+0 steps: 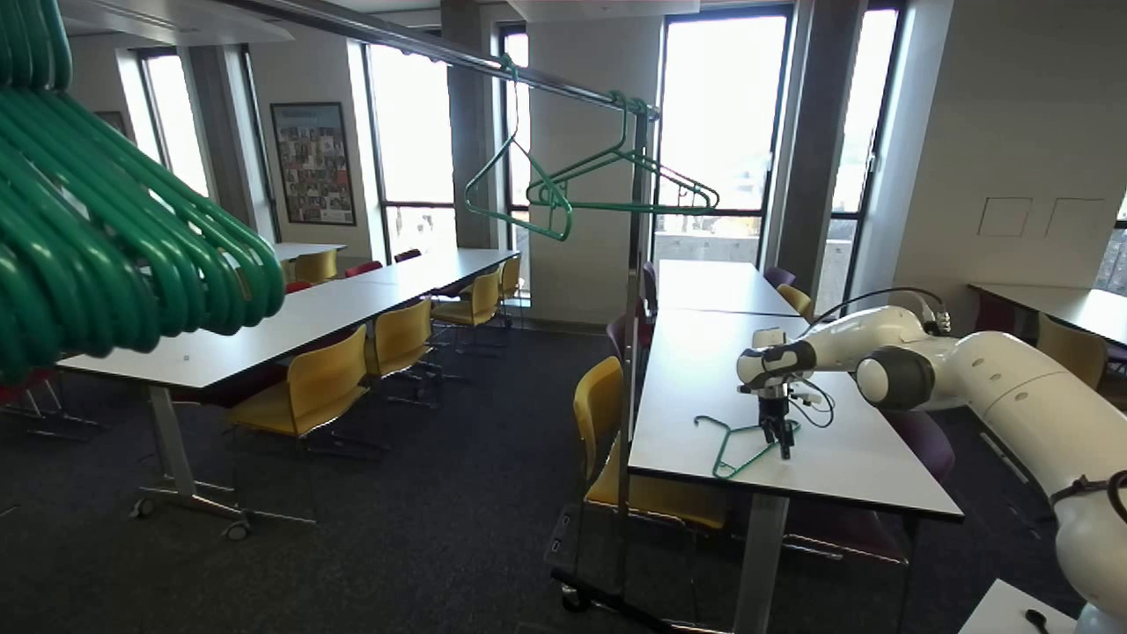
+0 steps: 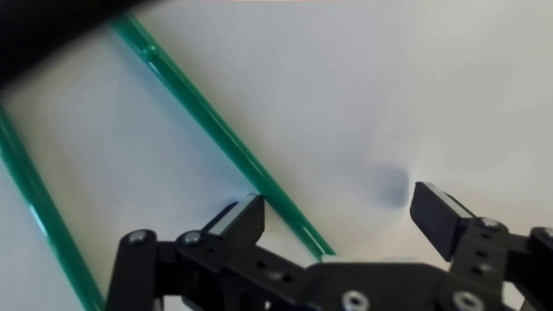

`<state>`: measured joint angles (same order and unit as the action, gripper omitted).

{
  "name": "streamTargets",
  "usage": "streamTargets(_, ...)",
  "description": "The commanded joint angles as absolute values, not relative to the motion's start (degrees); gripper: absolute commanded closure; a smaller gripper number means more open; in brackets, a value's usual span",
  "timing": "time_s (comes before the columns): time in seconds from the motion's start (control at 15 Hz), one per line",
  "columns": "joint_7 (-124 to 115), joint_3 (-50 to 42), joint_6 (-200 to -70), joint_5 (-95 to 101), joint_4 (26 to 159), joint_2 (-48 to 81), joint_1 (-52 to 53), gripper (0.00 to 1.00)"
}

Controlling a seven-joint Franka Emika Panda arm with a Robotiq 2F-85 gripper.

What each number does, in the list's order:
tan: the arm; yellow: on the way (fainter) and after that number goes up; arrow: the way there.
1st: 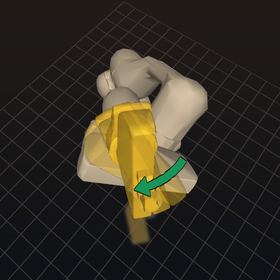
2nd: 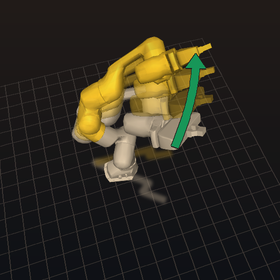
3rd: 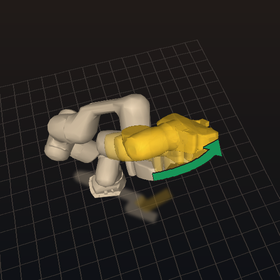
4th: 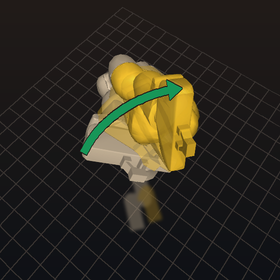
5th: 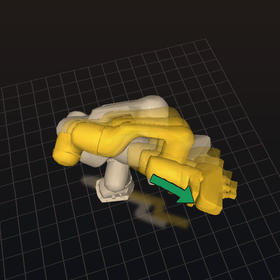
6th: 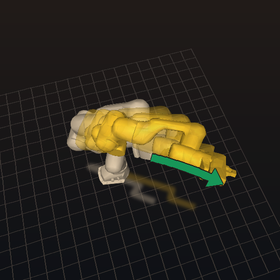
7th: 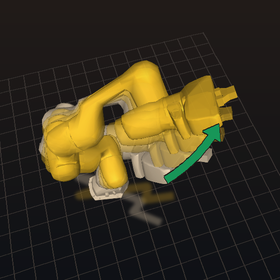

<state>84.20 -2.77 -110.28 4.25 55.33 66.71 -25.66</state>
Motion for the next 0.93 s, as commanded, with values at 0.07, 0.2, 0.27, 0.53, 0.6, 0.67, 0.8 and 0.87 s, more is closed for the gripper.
streamTargets(0.07, 83.68, -3.21, -109.7, 3.99, 58.64, 65.06, -25.97, 0.0)
streamTargets(0.2, 83.88, -3.01, -109.42, 3.8, 59.11, 64.67, -25.96, 0.0)
streamTargets(0.27, 83.98, -2.91, -109.29, 3.74, 59.4, 64.5, -25.94, 0.0)
streamTargets(0.53, 85.23, -2.43, -109.5, 3.78, 61.69, 63.21, -25.77, 0.0)
streamTargets(0.6, 86.4, -2.28, -109.83, 4.1, 62.86, 62.57, -25.73, 0.0)
streamTargets(0.67, 87.47, -2.33, -111.89, 4.69, 65.5, 61.06, -25.54, 0.0)
streamTargets(0.8, 87.3, -2.98, -117.32, 5.47, 70.84, 58.01, -25.06, 0.0)
streamTargets(0.87, 86.84, -3.21, -119.35, 5.66, 72.91, 56.75, -24.98, 0.0)
